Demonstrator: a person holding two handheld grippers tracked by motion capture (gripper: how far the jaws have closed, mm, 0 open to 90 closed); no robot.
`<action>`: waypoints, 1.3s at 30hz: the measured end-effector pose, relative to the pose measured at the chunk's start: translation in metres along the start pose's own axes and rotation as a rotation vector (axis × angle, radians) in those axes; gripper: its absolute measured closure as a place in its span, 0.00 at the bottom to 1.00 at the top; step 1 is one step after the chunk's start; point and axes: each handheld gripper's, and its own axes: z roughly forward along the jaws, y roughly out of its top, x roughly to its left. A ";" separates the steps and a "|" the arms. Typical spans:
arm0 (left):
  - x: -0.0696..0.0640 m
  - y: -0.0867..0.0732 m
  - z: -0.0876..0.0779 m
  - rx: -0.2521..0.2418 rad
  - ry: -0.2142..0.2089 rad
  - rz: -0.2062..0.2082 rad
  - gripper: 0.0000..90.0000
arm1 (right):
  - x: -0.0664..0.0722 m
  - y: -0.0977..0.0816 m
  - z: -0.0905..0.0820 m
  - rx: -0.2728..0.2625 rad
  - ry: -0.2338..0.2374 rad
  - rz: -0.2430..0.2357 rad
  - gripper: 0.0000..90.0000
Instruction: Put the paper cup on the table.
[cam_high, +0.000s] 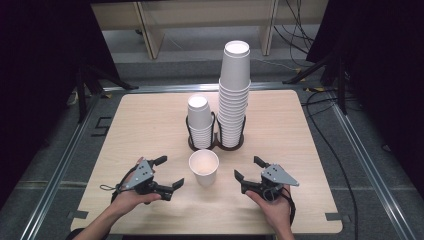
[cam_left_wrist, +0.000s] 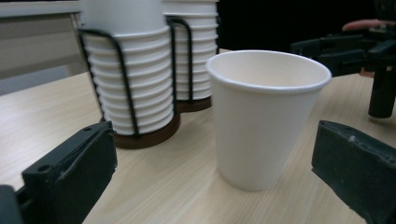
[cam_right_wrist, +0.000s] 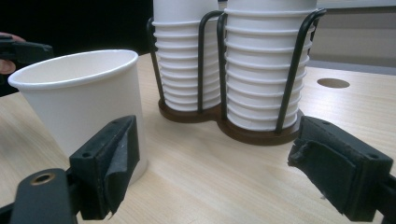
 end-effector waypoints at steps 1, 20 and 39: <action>0.000 0.000 0.000 0.000 0.000 0.000 0.00 | 0.000 0.000 0.000 -0.003 0.006 0.006 0.16; 0.039 -0.050 -0.057 -0.006 0.342 -0.223 0.00 | -0.002 -0.002 0.000 0.005 -0.006 -0.003 0.16; 0.036 -0.056 -0.060 0.008 0.393 -0.222 0.00 | -0.002 -0.009 0.000 -0.019 -0.012 0.023 0.16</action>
